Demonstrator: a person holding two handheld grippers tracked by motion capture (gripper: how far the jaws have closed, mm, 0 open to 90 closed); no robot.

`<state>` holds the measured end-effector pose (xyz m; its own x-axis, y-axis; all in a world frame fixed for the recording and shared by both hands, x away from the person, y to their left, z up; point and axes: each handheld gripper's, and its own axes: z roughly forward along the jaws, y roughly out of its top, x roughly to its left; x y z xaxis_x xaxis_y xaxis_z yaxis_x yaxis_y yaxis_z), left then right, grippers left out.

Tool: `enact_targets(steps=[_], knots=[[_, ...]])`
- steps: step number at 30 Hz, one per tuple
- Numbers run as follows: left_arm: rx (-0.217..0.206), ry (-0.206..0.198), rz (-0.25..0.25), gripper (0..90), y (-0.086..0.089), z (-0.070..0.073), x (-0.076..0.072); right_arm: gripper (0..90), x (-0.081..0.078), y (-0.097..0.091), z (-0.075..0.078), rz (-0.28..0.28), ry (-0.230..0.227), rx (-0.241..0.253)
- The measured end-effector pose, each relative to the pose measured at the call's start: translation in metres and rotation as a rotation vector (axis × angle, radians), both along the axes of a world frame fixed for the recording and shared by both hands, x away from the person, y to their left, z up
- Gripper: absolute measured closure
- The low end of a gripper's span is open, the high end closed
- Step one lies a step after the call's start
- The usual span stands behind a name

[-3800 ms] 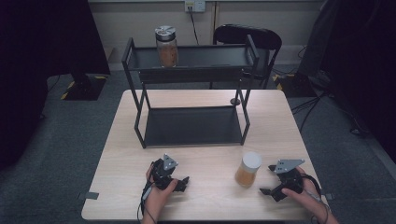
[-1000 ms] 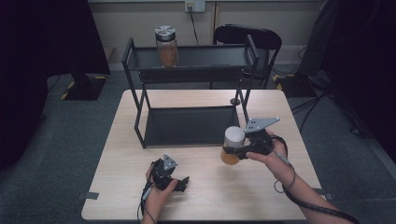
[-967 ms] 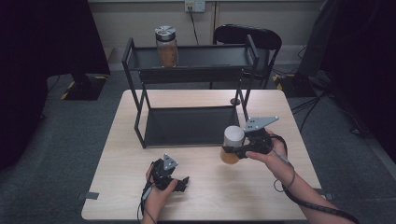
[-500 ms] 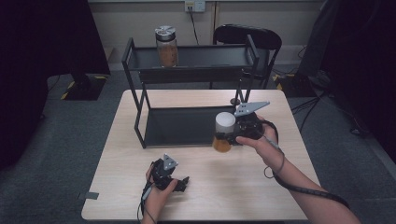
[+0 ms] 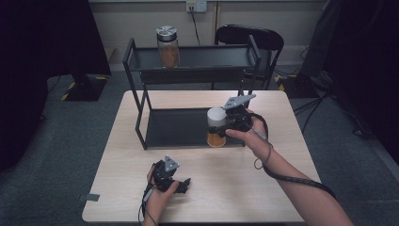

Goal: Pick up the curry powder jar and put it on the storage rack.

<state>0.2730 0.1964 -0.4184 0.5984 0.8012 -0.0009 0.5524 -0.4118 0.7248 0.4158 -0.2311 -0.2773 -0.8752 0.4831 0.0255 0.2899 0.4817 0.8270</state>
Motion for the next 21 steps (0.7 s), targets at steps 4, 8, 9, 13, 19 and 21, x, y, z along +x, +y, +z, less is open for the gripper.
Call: enact_targets(steps=[4, 8, 9, 13, 19, 21], knots=[[0.0, 0.0, 0.0, 0.0, 0.0, 0.0, 0.0, 35.1, 0.006, 0.006, 0.0, -0.002, 0.006, -0.004], [-0.004, 0.0, 0.003, 0.0, 0.0, 0.0, 0.0, 35.1, 0.01, 0.011, 0.005, -0.006, 0.004, -0.009], [-0.005, 0.0, 0.003, 0.0, 0.0, 0.0, 0.0, 35.1, 0.011, 0.011, 0.006, -0.008, 0.005, -0.005], [-0.002, -0.001, 0.001, 0.0, 0.0, 0.0, 0.0, 35.1, 0.014, 0.014, 0.016, -0.013, -0.003, -0.01], [-0.002, -0.001, 0.001, 0.0, 0.0, 0.0, 0.0, 35.1, 0.02, 0.016, 0.033, -0.027, -0.01, -0.015], [-0.002, -0.001, 0.001, 0.0, 0.0, 0.0, 0.0, 35.1, 0.021, 0.017, 0.038, -0.03, -0.013, -0.019]])
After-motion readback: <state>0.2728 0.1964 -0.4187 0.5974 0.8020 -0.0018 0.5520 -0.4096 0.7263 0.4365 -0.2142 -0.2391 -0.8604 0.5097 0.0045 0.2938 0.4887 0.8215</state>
